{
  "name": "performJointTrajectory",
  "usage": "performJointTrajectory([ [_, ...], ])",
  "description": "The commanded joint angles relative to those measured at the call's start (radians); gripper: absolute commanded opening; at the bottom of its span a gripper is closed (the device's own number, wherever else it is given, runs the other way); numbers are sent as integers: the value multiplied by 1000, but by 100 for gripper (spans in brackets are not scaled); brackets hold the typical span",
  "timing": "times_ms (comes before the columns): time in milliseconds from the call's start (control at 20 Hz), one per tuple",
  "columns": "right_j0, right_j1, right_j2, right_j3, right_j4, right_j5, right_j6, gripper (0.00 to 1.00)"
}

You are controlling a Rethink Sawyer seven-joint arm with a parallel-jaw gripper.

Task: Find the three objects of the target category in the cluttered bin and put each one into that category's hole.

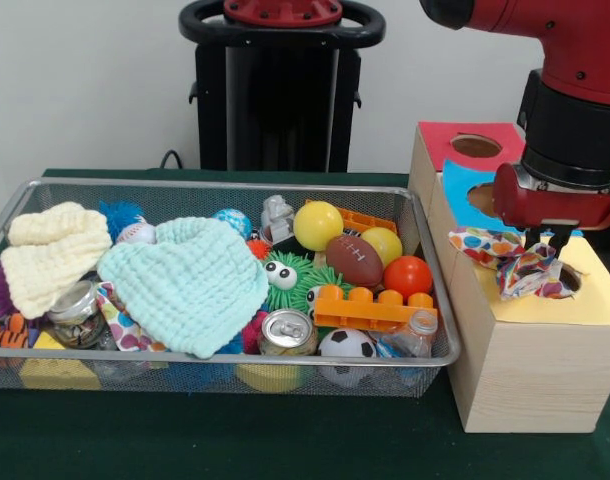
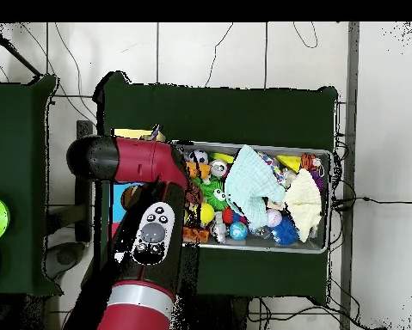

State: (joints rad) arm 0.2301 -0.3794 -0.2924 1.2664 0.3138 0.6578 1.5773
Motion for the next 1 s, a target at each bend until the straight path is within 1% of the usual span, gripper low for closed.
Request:
performJointTrajectory([
  [50,-26,111,93,114,-39,-101,172,0],
  [300,-40,112,118,115,-26,-93,161,0],
  [500,-34,121,113,106,-26,-94,169,0],
  [1000,-35,115,112,102,-23,-72,168,0],
])
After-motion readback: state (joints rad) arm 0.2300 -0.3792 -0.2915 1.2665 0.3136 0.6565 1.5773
